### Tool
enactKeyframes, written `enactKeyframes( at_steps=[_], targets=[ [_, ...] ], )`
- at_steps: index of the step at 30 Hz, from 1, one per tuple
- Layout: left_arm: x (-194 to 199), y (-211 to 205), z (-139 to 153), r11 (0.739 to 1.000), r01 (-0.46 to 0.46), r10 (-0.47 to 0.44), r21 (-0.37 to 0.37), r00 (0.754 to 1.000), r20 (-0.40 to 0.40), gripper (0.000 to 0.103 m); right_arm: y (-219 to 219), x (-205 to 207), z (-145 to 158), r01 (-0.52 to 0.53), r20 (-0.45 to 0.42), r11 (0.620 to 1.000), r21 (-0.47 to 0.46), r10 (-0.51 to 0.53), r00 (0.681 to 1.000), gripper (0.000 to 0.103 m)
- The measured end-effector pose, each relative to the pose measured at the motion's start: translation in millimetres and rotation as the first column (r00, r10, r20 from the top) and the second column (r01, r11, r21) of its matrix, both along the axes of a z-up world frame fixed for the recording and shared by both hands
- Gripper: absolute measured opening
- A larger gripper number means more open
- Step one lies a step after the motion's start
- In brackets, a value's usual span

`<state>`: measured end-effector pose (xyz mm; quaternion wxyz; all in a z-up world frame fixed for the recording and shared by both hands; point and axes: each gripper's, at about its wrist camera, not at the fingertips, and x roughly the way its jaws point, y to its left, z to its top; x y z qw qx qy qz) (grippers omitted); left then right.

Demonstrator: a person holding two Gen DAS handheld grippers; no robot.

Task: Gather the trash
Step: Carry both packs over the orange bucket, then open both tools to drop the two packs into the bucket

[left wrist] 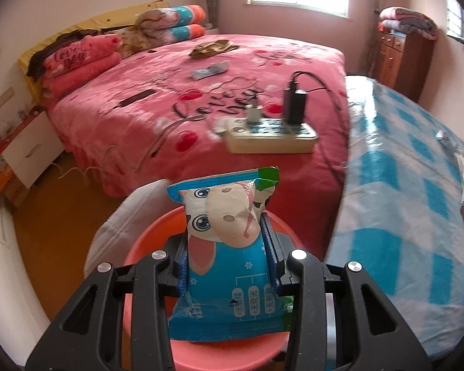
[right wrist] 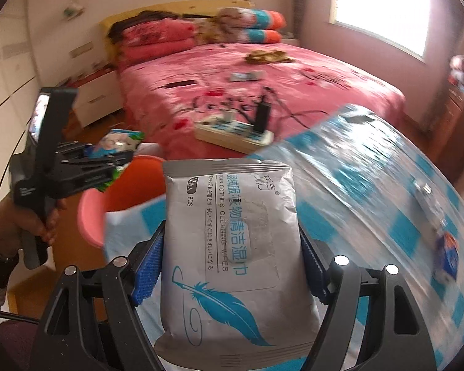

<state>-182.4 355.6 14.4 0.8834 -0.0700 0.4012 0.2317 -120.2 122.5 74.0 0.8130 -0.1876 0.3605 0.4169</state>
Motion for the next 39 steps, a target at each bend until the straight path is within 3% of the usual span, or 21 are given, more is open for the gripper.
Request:
enactKeyframes(
  at_steps=[9,25,30,39],
  targets=[
    [-18,36,-25,0.996,-0.089,0.087,-0.029,0.994,-0.059,0.04,75,-20,-9,-0.178,-0.002,0.983,-0.035,0.178,0.984,0.077],
    [-33,65,-69,0.98,-0.184,0.17,-0.08,0.973,-0.156,0.042,150,-37,-38,-0.319,0.027,0.944,-0.084,0.322,0.946,0.079],
    [-31,63,-67,0.98,-0.198,0.193,-0.007,0.966,-0.171,0.058,144,-35,-45,-0.281,0.031,0.958,-0.063,0.283,0.959,0.089],
    [-25,57,-49,0.983,-0.179,0.182,0.032,0.973,-0.14,0.076,87,-16,-27,-0.124,0.04,0.991,0.052,0.122,0.992,0.091]
  ],
)
